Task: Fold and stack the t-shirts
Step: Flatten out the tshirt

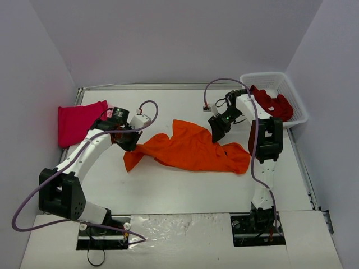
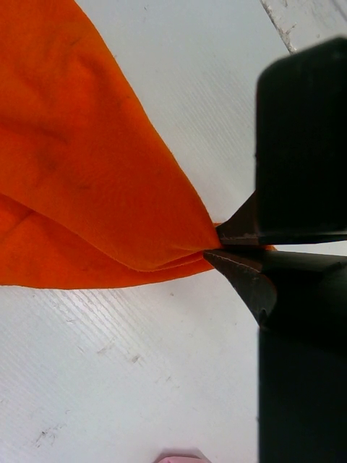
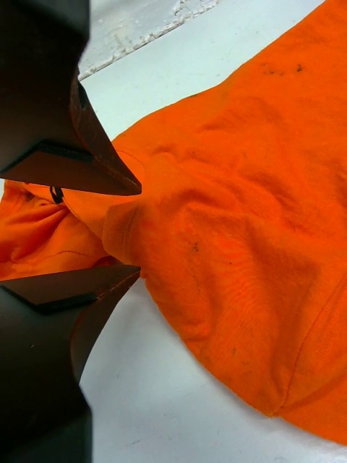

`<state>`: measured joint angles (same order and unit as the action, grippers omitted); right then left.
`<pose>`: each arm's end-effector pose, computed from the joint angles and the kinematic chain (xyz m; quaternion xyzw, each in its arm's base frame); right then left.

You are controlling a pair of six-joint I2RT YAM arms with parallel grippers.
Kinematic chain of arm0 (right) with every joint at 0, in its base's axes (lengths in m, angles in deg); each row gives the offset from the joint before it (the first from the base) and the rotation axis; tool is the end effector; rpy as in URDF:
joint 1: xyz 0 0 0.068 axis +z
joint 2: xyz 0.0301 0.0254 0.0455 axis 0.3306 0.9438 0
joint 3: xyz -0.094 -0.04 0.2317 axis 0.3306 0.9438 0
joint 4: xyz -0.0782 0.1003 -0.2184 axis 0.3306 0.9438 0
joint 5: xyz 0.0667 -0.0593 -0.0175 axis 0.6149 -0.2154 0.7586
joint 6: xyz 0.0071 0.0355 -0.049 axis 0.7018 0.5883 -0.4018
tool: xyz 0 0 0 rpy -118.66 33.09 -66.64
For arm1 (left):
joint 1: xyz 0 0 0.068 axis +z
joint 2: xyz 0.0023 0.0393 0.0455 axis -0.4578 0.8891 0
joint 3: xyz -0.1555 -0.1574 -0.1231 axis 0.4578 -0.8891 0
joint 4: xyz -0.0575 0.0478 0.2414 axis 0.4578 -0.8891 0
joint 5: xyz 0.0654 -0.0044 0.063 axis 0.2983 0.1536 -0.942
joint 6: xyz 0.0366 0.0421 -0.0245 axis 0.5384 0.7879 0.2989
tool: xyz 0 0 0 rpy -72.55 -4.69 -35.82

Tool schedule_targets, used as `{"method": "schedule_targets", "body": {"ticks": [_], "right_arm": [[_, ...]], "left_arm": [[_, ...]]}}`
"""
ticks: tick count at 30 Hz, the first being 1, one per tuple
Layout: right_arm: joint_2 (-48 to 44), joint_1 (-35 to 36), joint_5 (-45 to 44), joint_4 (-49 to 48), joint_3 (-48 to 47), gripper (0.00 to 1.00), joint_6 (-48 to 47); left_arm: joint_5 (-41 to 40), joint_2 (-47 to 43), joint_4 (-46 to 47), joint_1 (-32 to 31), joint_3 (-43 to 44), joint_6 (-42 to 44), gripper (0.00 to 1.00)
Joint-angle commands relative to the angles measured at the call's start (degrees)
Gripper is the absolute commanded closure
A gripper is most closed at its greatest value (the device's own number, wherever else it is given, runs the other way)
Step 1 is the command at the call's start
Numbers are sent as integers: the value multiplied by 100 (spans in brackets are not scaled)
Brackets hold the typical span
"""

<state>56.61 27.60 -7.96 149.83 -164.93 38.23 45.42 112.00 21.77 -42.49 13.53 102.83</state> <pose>0.4185 0.0929 0.1653 -0.4676 0.7987 0.3278 0.1899 0.2775 -0.0904 0.2496 0.3072 0.8966 -0.1489 0.2820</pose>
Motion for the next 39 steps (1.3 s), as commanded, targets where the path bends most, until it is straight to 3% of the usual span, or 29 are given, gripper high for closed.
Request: {"method": "schedule_targets", "body": {"ticks": [1,7,10,12,17,24,31,37,38,39], "right_arm": [[89,5,59,387,8,61,-104],[150,41,33,387,79,62,-122],[177,76,-2,369,96,67,-122],[168,85,-11,360,61,83,-113],[-60,32,-107,255,-97,100,62],[-929,5,-414,474,-19,100,46],[-2817,5,-1100,-149,1684,100,133],[-3558,23,-1469,-18,2539,100,99],[-3585,40,-1487,235,2748,96,11],[-3594,49,-1496,368,2846,72,-94]], "left_arm": [[66,-149,3,48,56,-32,98],[74,-149,12,48,47,-23,98],[83,-149,12,48,47,-14,98],[92,-140,12,48,38,-14,98],[101,-158,3,48,38,-14,98],[101,-237,-23,48,73,-5,97],[171,-342,-14,57,64,-23,98],[259,-369,-49,57,65,-5,98],[259,-395,-58,57,47,-5,98],[268,-413,-58,57,47,12,98]]}}
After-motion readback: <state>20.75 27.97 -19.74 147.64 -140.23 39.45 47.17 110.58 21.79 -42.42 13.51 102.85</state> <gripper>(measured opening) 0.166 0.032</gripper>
